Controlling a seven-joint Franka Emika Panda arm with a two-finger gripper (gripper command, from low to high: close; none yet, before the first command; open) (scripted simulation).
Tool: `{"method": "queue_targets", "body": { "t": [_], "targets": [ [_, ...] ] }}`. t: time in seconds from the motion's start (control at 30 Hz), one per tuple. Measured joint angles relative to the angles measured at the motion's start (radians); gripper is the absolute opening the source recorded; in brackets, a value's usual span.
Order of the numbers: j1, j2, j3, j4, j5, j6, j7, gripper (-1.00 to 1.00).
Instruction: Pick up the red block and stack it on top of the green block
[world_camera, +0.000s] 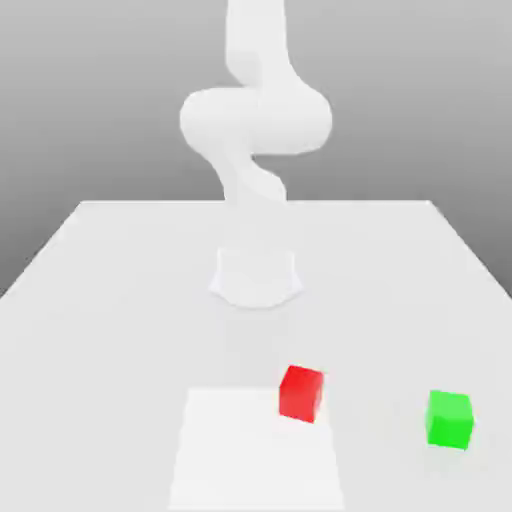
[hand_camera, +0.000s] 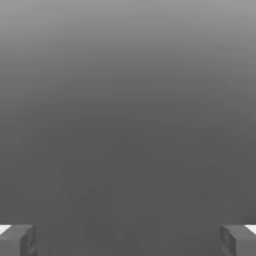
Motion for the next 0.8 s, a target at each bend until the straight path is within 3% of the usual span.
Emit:
{"method": "queue_targets", "body": {
  "t": [0.53, 0.67, 0.8],
  "targets": [
    [-0.018, 0.548, 0.179, -0.477, 0.053, 0.399, 0.377, 0.00],
    [-0.022, 0.752, 0.179, -0.518, -0.034, 0.554, 0.497, 0.00],
    [0.057, 0.902, 0.074, -0.500, -0.148, 0.679, 0.583, 0.00]
  ]
}}
